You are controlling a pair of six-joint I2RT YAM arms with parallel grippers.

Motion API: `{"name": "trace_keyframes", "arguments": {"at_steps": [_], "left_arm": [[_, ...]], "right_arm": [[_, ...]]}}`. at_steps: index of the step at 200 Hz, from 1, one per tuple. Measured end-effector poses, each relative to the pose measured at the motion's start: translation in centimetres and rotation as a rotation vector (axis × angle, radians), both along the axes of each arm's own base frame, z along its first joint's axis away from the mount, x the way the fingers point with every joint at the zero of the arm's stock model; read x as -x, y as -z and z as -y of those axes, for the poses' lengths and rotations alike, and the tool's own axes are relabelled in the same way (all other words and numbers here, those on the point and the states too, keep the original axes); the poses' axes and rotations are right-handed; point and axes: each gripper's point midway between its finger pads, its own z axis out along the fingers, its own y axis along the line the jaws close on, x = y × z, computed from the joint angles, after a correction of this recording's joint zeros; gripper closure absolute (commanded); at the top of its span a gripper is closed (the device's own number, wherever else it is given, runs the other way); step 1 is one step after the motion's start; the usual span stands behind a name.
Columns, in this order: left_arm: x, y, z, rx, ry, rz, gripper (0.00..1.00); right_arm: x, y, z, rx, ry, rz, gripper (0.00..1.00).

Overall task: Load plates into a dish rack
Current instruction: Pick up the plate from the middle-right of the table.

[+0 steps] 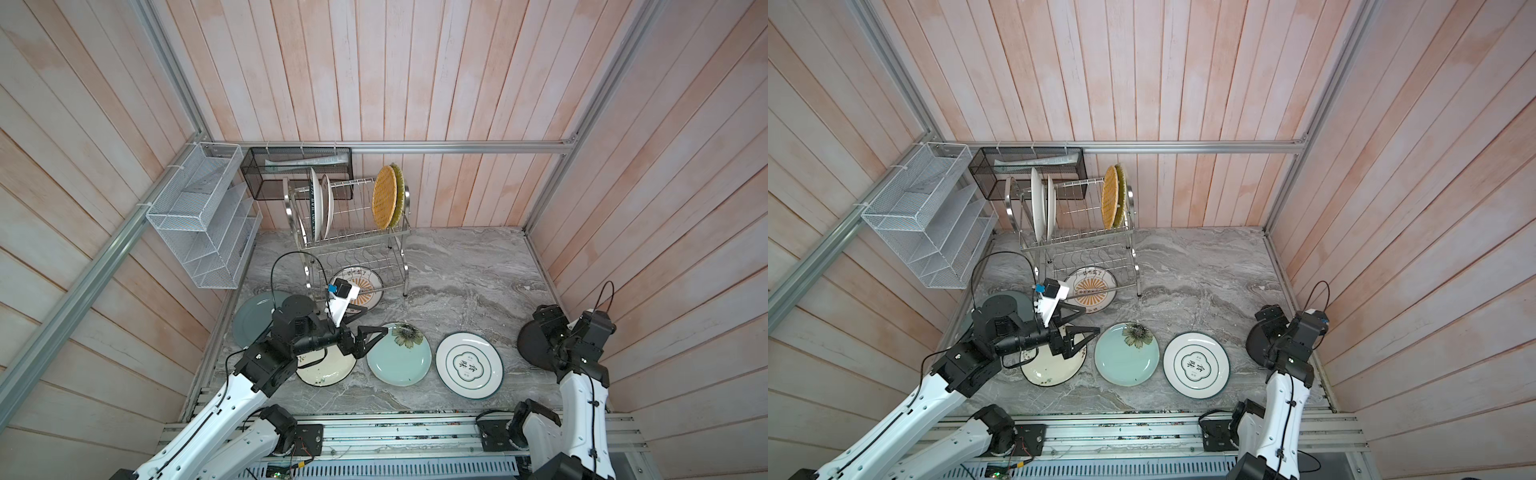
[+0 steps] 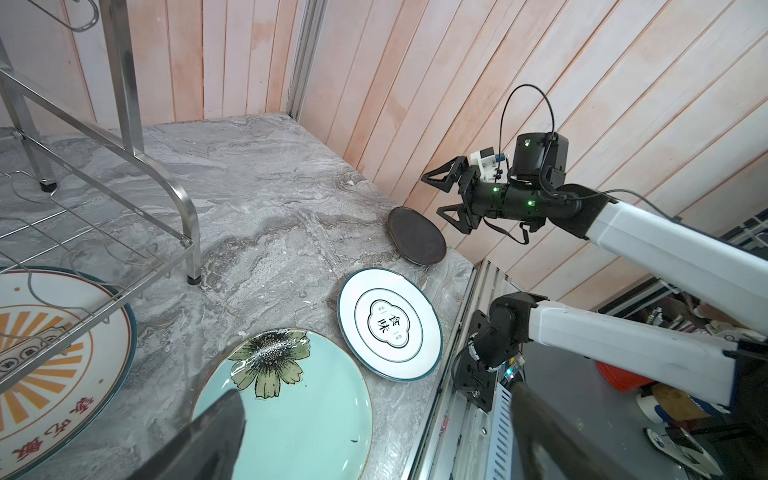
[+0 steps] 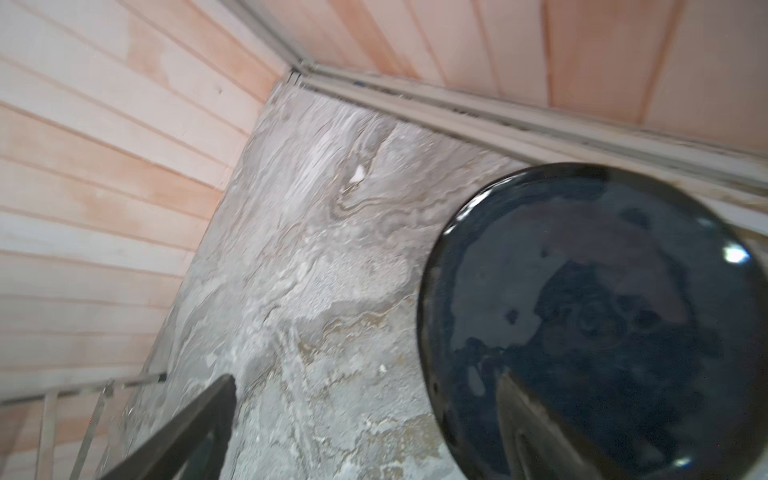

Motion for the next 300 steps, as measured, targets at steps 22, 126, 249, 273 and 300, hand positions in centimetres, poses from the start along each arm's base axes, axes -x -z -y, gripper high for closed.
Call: {"name": "trace_keyframes", "arguments": {"at_steps": [22,126,249,273,300], "left_arm": [[0.2,-0.1,0.1,0.011,0.01,-0.007,0.0],[1.2,0.4,0.6,0.026,0.074,-0.044,0.0],[1.1,0.6,0.6,0.026,0.072,-0.043,0.0],[1.2,0.4,0.5,0.029,0.068,-0.035,0.0],[1.2,-0.1,0.2,0.036,0.057,-0.011,0.0]], "right_arm": [[1.9,1.3,2.3,-0.03,0.119,-0.025,0.02],[8.4,10.3,4.0,-0.253,0.351,-0.121,0.1],[5.8,11.5,2.9,-0.305,0.2,-0.008,0.65],[5.8,12.1,2.3,-0.324,0.183,-0.008,0.84],[5.6,11.7,2.1,-0.332,0.177,0.016,1.0]]}}
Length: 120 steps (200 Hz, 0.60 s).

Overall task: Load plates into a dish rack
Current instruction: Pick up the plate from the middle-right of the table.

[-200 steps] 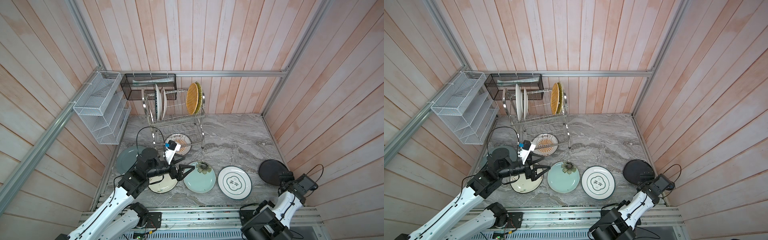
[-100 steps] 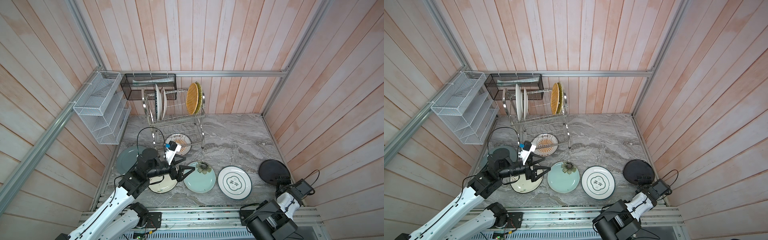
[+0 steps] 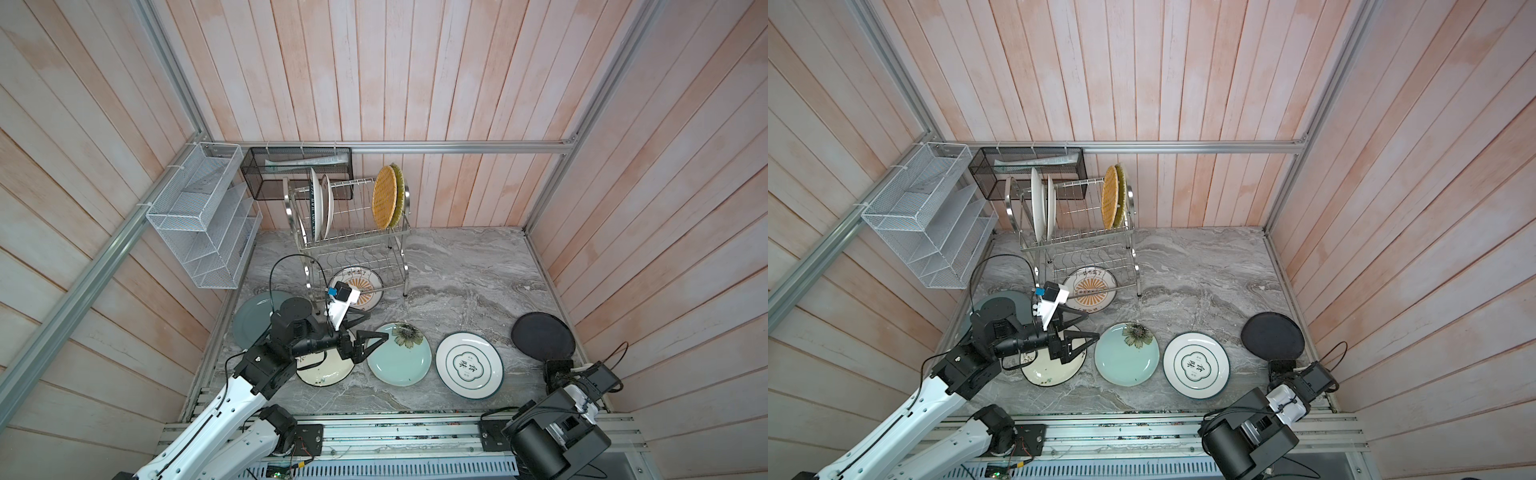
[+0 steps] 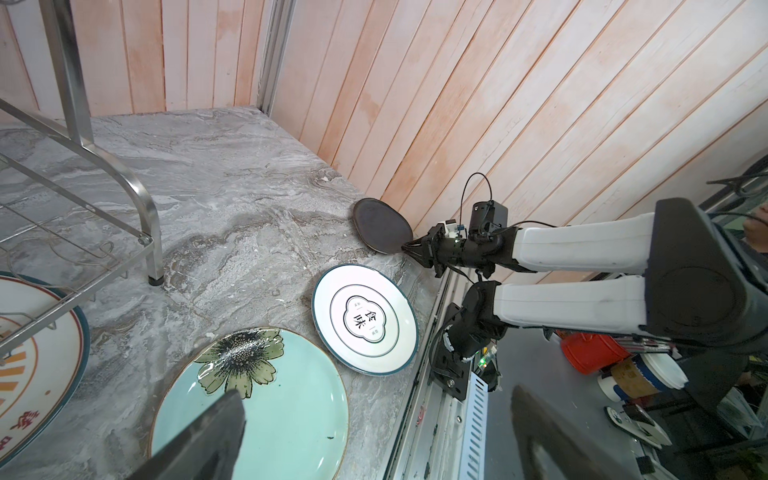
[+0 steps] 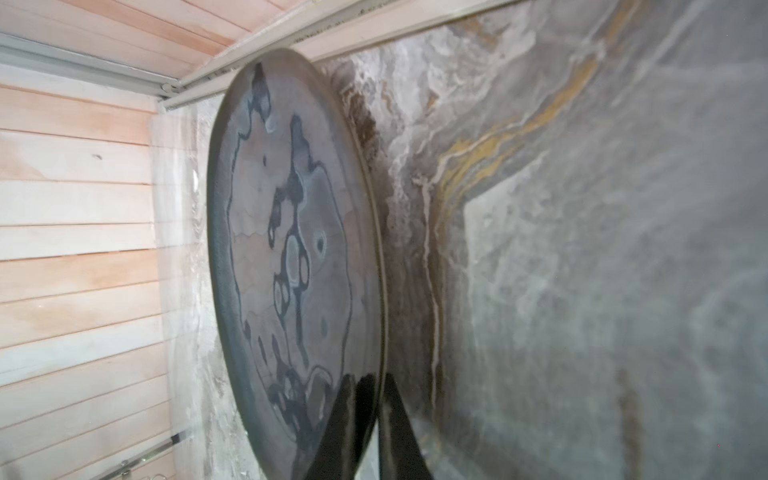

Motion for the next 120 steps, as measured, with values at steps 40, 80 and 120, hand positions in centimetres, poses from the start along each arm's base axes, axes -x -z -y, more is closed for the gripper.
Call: {"name": "trace_keyframes", "arguments": {"at_steps": [40,80,120], "left_arm": [[-0.1,-0.2,-0.2,-0.001,-0.01,0.014,0.0],[-0.3,-0.1,-0.4,-0.006,-0.032,0.027,0.0],[-0.6,0.1,-0.8,-0.011,-0.061,0.035,0.0]], "right_arm": [[-0.6,-1.0,-0.7,0.043,-0.048,0.018,1.0],[-2.2,-2.1,-2.8,0.079,-0.163,0.027,1.0],[-4.1,-3.8,-4.8,0.075,-0.271,0.067,1.0]]}}
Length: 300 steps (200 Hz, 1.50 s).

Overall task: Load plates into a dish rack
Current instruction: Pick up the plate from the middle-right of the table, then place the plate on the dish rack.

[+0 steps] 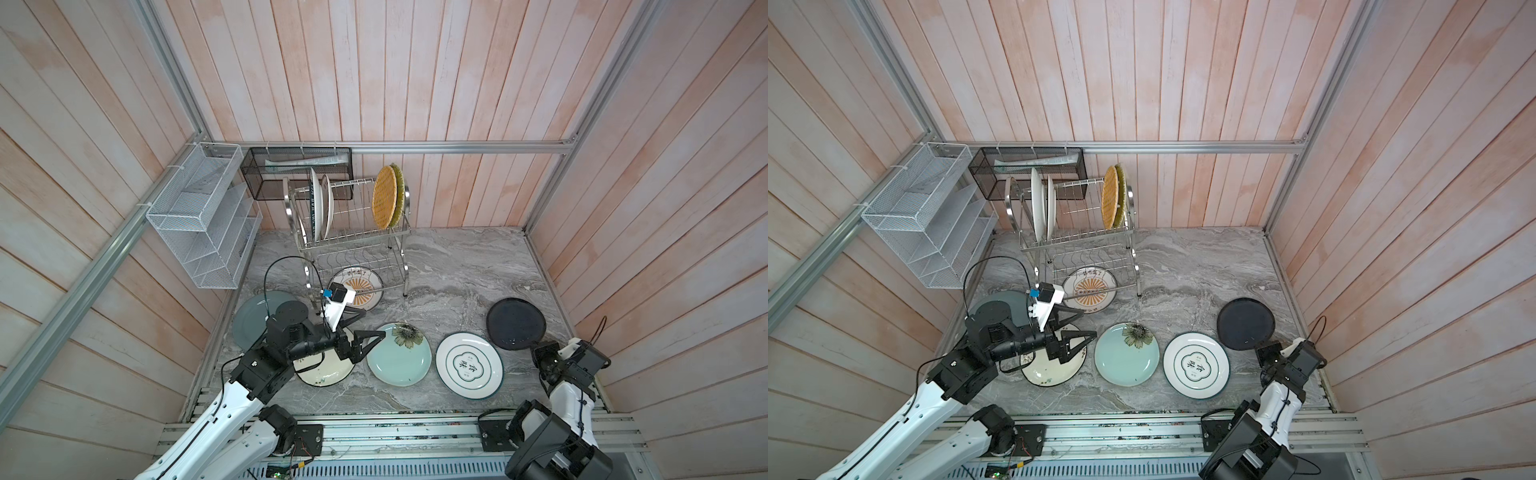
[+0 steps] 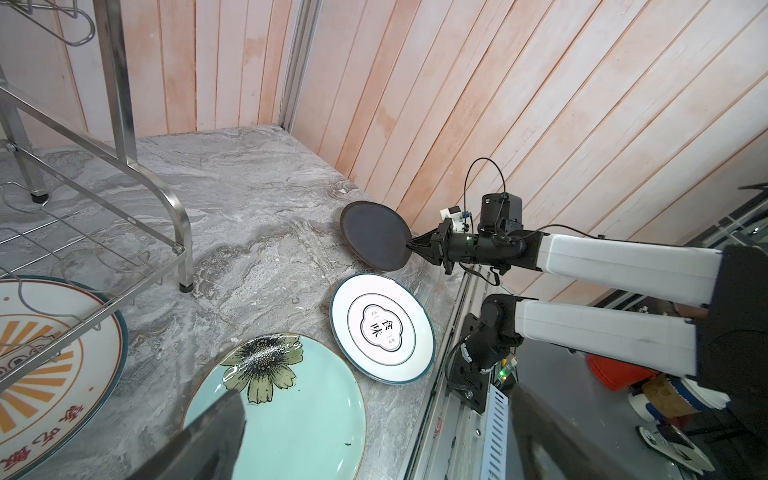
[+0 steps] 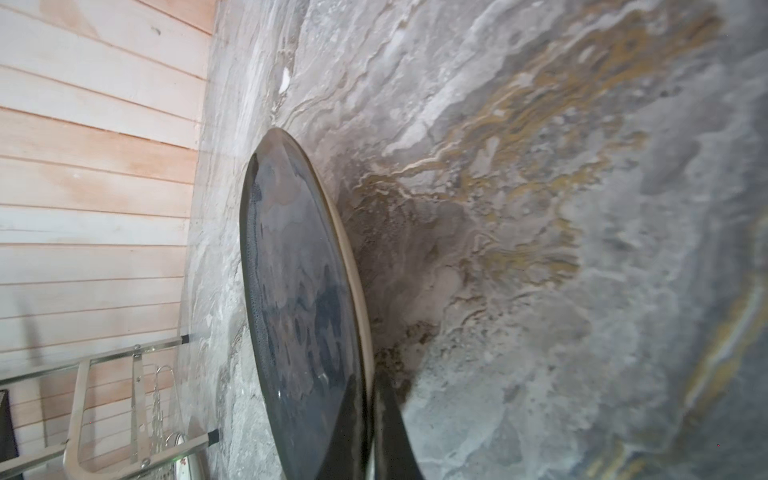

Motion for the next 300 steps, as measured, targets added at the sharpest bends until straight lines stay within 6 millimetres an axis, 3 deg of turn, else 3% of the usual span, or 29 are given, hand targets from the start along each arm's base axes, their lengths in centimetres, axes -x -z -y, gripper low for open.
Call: {"name": "trace_keyframes", "arguments": {"at_steps": [59,89,131,160,189,211,261,300], "left_arm": [[-0.6,0.8,-0.1,-0.008,-0.028,0.007,0.0],[-1.4,1.4,-0.1,-0.022,-0.053,0.003,0.0],[-2.7,2.2,0.8,-0.04,-0.086,-0.003,0.01],[-1.6,3.5,4.6,-0.091,-0.034,0.032,0.01],[-0.4,6.9,9.8,-0.237,0.034,0.103,0.02],[-0.3,8.3,13.5,-0.348,0.065,0.235,0.06],[-2.3,8.9,20.9,-0.524,0.047,0.579,0.17],[-4.9,10.0,23.9,-0.634,-0.001,0.758,0.27]], "right_arm": [[-2.8,-4.1,-1.5,-0.022,-0.082,0.085,1.0],[-4.3,-5.8,-4.2,-0.049,-0.176,0.122,1.0],[-4.9,-6.4,-7.5,-0.109,-0.266,0.122,1.0],[-5.4,-7.1,-9.1,-0.135,-0.312,0.124,1.0],[-5.7,-7.9,-10.7,-0.159,-0.348,0.125,1.0],[-5.9,-8.5,-11.9,-0.158,-0.366,0.1,1.0],[-6.1,-9.6,-13.9,-0.167,-0.377,0.059,1.0],[-5.6,-8.5,-14.7,-0.181,-0.356,-0.016,1.0]]}}
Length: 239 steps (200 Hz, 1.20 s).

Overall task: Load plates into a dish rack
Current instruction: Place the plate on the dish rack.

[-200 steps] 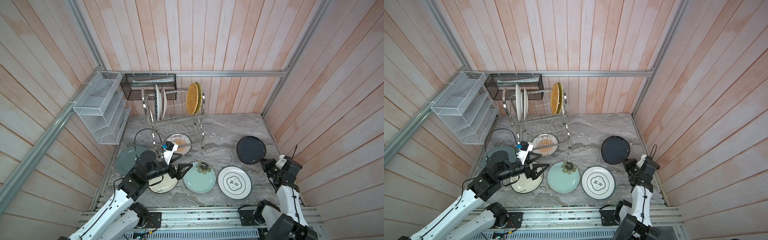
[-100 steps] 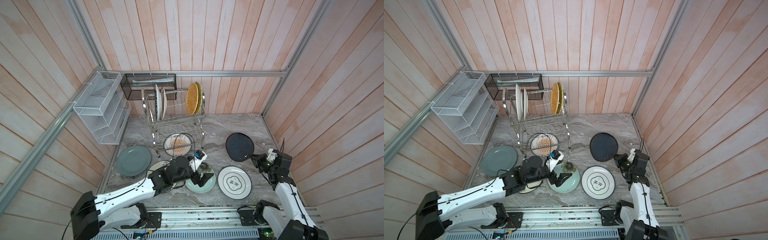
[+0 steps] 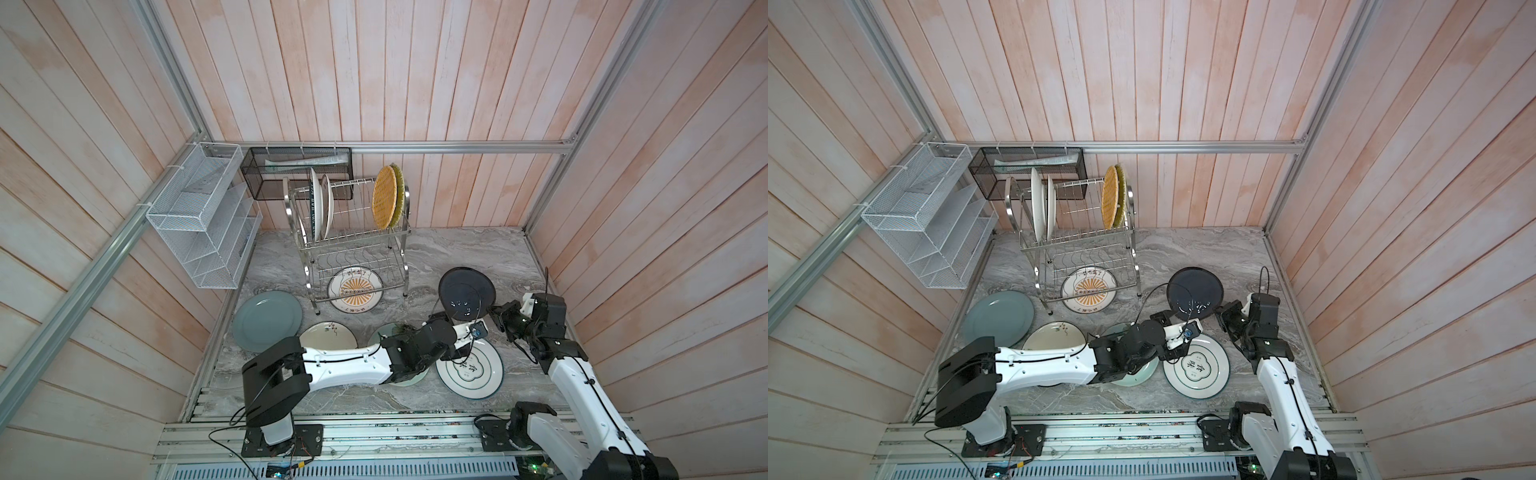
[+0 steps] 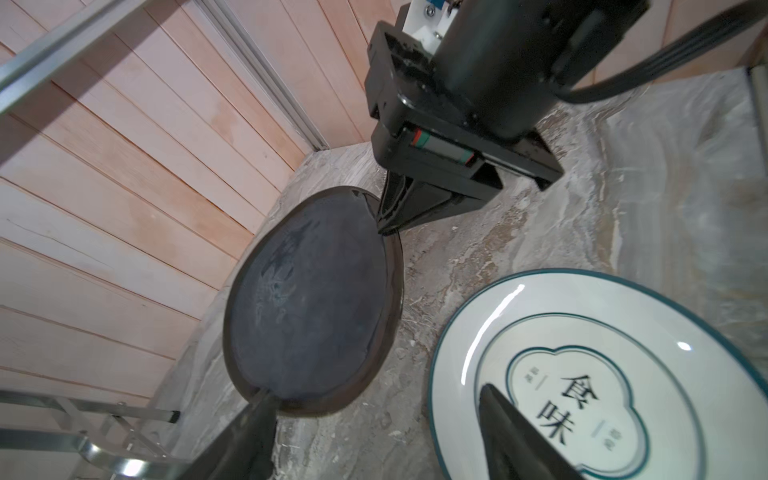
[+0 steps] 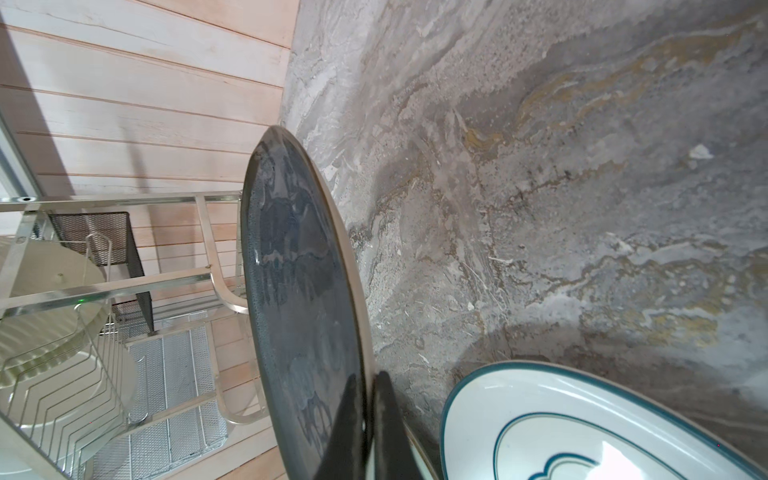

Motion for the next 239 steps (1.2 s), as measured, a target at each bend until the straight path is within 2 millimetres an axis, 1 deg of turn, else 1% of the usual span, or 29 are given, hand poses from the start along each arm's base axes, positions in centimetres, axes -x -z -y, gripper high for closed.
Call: {"name": "trace_keyframes", "arguments": {"at_steps": [35,48,62,74,97,125,139,152,200,202,209,225,239], "left_arm": [[-1.4,1.8,1.4,-0.11,0.003,0.125,0.35],[-1.8,2.6,1.8,-0.152,0.013,0.162,0.39],[-2.2,3.2,2.4,-0.188,0.019,0.195,0.48],[-2.5,3.8,3.0,-0.215,0.027,0.219,0.51],[-3.3,4.7,3.7,-0.254,0.02,0.25,0.66],[-4.6,4.9,4.6,-0.277,-0.013,0.299,0.77],[-5.0,4.9,4.8,-0.284,-0.033,0.324,0.88],[-5.1,5.0,5.0,-0.298,-0.03,0.348,1.0],[-5.1,4.5,5.1,-0.318,-0.047,0.396,1.0],[-5.1,4.5,5.0,-0.317,-0.048,0.397,1.0],[-5.1,4.5,4.9,-0.315,-0.051,0.399,1.0],[-5.0,4.4,4.5,-0.3,-0.062,0.386,1.0],[-4.8,4.5,4.0,-0.29,-0.067,0.373,1.0]], "right_arm": [[0.2,0.0,-0.5,-0.001,0.005,-0.023,1.0],[0.1,-0.2,-0.6,-0.001,0.004,-0.02,1.0],[0.1,-0.4,-0.9,-0.004,0.002,-0.019,1.0],[0.1,-0.4,-1.0,-0.006,-0.002,-0.019,1.0],[0.2,-0.3,-1.2,-0.006,-0.005,-0.025,1.0],[0.4,0.0,-1.1,0.003,0.005,-0.041,1.0],[0.2,0.1,-0.6,0.016,0.027,-0.04,1.0],[0.0,-0.3,-0.3,0.023,0.038,-0.027,1.0],[-0.1,-0.7,-0.4,0.035,0.036,-0.014,1.0],[-0.1,-0.7,-0.4,0.035,0.036,-0.014,0.98],[-0.2,-0.8,-0.5,0.037,0.035,-0.011,0.84],[-0.2,-1.3,-1.0,0.022,0.023,0.001,0.56],[-0.6,-2.4,-1.6,0.011,0.001,0.035,0.38]]}}
